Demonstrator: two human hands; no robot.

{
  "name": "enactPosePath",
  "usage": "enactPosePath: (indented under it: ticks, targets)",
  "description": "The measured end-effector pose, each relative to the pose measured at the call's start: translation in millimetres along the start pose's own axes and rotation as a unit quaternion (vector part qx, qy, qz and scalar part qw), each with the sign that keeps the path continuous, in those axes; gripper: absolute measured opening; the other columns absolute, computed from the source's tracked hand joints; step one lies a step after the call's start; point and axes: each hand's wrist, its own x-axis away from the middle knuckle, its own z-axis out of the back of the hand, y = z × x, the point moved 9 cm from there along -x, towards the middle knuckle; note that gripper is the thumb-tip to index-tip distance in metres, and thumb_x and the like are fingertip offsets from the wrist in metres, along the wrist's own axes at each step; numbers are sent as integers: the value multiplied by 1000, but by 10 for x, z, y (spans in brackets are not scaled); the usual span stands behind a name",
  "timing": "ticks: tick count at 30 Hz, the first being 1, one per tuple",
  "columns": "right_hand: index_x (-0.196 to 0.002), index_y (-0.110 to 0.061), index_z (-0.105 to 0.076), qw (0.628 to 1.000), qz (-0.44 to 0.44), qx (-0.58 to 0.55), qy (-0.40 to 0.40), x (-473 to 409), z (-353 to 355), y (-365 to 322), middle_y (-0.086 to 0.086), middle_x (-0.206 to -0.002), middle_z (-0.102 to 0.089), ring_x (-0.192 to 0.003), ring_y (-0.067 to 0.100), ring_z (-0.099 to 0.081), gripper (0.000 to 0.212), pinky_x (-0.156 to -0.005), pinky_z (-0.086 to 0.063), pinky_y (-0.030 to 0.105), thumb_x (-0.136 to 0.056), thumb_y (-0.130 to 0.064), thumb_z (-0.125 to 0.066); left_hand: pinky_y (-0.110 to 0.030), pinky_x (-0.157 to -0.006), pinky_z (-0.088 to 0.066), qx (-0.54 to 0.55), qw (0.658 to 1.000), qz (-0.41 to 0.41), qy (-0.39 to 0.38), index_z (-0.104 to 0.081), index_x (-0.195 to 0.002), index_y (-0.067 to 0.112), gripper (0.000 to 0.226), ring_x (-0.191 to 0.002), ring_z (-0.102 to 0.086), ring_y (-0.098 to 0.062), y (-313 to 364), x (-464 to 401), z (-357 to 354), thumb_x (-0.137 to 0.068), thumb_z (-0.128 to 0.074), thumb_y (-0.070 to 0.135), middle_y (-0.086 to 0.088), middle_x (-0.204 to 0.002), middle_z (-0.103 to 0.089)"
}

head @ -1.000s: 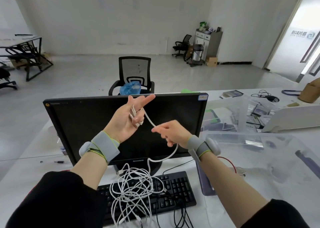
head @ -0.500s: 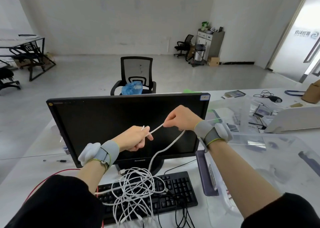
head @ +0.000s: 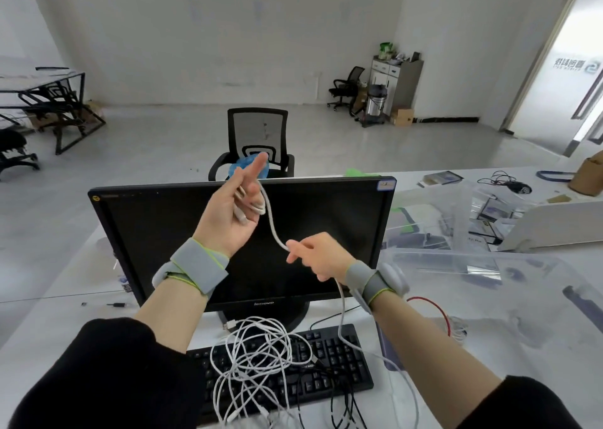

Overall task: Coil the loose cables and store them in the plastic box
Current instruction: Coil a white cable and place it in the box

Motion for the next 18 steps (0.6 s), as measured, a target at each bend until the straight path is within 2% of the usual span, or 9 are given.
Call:
enactPosePath:
  ticks: [1, 3, 5, 7, 8, 11, 12, 15, 18]
  targets:
    - [-88, -13, -71, 999, 7, 18, -43, 42, -114, -73, -3, -57, -36, -38, 9, -26, 41, -36, -27, 17, -97, -42, -43, -12, -59, -51, -44, 999, -17, 25, -56, -121, 7, 30, -72, -68, -6, 21, -34, 56, -100, -40, 21, -1, -110, -70]
    - [-95, -9, -72, 991, 34, 51, -120, 141, -263, -254, -3, -56, -35, -43, 11, -24, 44, -40, -24, 19, -99, -39, -39, -22, -81, -55, -222, 972, -38, 62, -45, -136, 8, 37, -106, -65, -18, 27, -73, 134, -102, -37, 22, -6, -129, -59]
    - [-94, -10, -72, 982, 60, 84, -159, 232, -261, -439, -4, -56, -39, -44, 10, -28, 41, -45, -27, 20, -98, -37, -42, -27, -96, -47, -446, 892, -42, 58, -29, -146, 11, 43, -119, -56, -20, -50, -69, 182, -104, -29, 22, -7, -137, -51]
    - [-91, -12, -73, 978, 89, 115, -149, 288, -112, -600, -6, -56, -44, -39, 5, -33, 33, -45, -29, 17, -95, -35, -50, -21, -92, -48, -580, 814, -18, 26, -28, -146, 14, 42, -103, -63, -13, -200, -29, 286, -104, -29, 20, -10, -122, -62]
    - [-88, -13, -73, 979, 106, 122, -121, 295, 20, -668, -8, -54, -45, -36, 4, -35, 29, -43, -29, 14, -93, -34, -54, -16, -80, -50, -619, 785, 5, 19, -35, -139, 15, 36, -82, -67, -8, -264, 5, 360, -103, -30, 20, -8, -100, -70]
    - [-85, -13, -73, 984, 145, 100, -4, 276, 488, -751, -12, -50, -50, -35, -1, -39, 19, -42, -29, 9, -89, -28, -62, -23, -59, -46, -669, 734, 114, -18, -57, -108, 11, 37, -34, -46, -7, -480, 112, 498, -104, -25, 30, 0, -44, -57]
    - [-86, -14, -72, 986, 145, 78, 28, 249, 605, -712, -13, -48, -52, -37, -3, -42, 16, -44, -31, 9, -89, -26, -63, -23, -51, -42, -640, 752, 151, -42, -62, -103, 8, 49, -29, -38, -8, -556, 145, 464, -104, -21, 35, 2, -37, -49]
    - [-91, -14, -72, 986, 123, -30, 107, 136, 786, -468, -13, -51, -53, -41, 1, -41, 15, -46, -33, 12, -88, -26, -64, -18, -33, -22, -399, 874, 252, -118, -67, -82, 4, 77, -24, -24, -6, -735, 234, 198, -95, -11, 55, 4, -30, -32]
    - [-92, -16, -73, 982, 122, -43, 138, 52, 690, -245, -5, -61, -54, -44, 2, -41, 19, -45, -32, 11, -90, -30, -60, -16, -31, -17, -213, 939, 225, -148, -69, -77, 9, 69, -22, -25, -2, -649, 225, -18, -93, -18, 53, 7, -30, -34]
